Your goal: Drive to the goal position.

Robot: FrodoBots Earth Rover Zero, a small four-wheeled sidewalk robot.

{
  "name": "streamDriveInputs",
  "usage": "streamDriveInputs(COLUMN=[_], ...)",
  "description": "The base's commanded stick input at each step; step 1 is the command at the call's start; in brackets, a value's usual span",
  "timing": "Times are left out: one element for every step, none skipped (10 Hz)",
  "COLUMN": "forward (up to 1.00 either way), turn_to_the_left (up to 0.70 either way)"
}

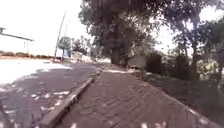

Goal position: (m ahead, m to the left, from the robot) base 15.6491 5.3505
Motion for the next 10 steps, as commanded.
streamDriveInputs(forward=[0.85, 0.85, 0.85, 0.85, 0.85, 0.85, 0.85, 0.85, 0.85, 0.85], turn_to_the_left=[0.00, 0.00, 0.00, 0.00, 0.00, 0.00, 0.00, 0.00, 0.00, 0.00])
